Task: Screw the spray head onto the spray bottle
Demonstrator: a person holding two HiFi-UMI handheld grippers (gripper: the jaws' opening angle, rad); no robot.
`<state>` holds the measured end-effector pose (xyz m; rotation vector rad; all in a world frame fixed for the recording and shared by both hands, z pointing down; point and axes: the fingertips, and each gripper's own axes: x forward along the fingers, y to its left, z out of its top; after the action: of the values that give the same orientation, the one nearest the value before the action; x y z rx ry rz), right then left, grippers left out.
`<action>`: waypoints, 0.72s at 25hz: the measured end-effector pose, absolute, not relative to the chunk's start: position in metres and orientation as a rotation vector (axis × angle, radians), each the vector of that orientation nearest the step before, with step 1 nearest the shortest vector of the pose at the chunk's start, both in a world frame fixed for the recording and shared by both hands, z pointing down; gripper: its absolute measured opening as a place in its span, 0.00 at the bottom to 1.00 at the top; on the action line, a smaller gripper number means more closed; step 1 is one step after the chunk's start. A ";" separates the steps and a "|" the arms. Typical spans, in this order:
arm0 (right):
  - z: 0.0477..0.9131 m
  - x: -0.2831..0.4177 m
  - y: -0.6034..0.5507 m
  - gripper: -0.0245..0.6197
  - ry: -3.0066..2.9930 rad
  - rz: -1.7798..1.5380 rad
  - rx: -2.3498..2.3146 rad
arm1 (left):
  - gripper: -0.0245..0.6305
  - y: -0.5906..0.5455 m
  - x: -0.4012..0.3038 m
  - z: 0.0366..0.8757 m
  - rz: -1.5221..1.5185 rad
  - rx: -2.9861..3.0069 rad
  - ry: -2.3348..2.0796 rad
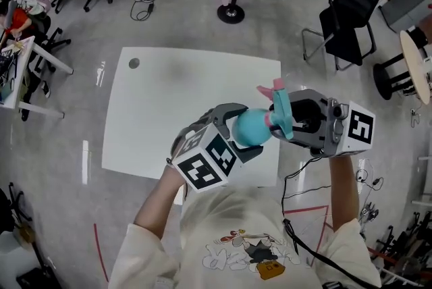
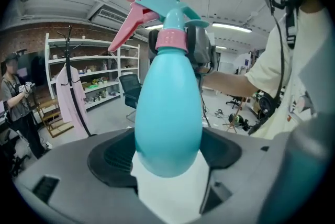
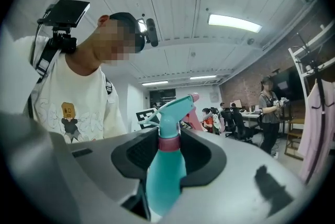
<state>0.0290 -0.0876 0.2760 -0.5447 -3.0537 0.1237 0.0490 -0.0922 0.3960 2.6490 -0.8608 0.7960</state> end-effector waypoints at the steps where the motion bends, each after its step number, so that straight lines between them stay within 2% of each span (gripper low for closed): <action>1: 0.274 0.029 -0.085 0.24 -3.050 0.138 -0.581 | 0.62 -0.089 0.050 0.395 0.790 2.656 -0.816; 11: 0.268 0.032 -0.068 0.24 -2.983 0.118 -0.817 | 0.62 -0.060 0.067 0.384 0.645 2.667 -0.436; 18: 0.273 0.026 -0.064 0.24 -2.927 0.133 -0.876 | 0.62 -0.058 0.057 0.387 0.749 2.674 -0.466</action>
<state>0.0263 -0.0637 0.2729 -0.8755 -2.9274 0.1328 0.0567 -0.0584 0.3874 2.6736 -0.4659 0.7488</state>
